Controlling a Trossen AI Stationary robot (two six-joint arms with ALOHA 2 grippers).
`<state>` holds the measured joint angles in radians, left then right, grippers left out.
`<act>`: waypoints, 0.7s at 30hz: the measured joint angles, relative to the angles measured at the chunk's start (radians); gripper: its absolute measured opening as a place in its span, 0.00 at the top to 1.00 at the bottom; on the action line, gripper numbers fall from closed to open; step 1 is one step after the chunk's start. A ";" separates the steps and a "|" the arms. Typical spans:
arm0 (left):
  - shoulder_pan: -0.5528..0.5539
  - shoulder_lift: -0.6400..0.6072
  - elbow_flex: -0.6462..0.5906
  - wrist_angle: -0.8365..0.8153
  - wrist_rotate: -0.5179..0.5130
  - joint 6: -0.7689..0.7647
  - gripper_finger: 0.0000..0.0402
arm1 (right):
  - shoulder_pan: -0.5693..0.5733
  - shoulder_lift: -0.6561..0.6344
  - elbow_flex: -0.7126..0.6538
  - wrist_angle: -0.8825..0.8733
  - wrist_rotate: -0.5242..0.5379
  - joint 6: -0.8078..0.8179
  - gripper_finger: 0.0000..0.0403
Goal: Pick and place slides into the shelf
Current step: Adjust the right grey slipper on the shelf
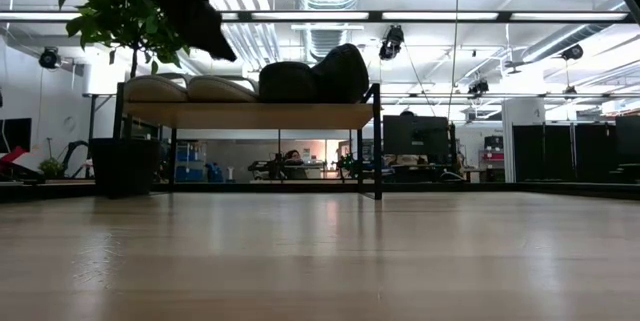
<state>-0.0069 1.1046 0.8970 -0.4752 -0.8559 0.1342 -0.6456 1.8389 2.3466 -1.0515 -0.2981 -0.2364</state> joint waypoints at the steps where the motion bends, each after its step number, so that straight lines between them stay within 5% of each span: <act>1: 0.009 0.000 0.000 -0.002 -0.006 0.015 0.32 | 0.000 0.000 0.000 0.000 0.000 0.003 0.44; 11: 0.070 0.043 0.001 -0.014 0.013 0.138 0.32 | 0.008 0.000 -0.015 -0.007 0.000 0.002 0.44; 21: 0.106 0.140 0.003 -0.010 -0.074 0.187 0.32 | 0.023 0.001 -0.041 -0.015 0.000 0.001 0.44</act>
<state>0.0987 1.2444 0.9002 -0.4848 -0.9299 0.3211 -0.6229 1.8397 2.3057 -1.0668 -0.2985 -0.2351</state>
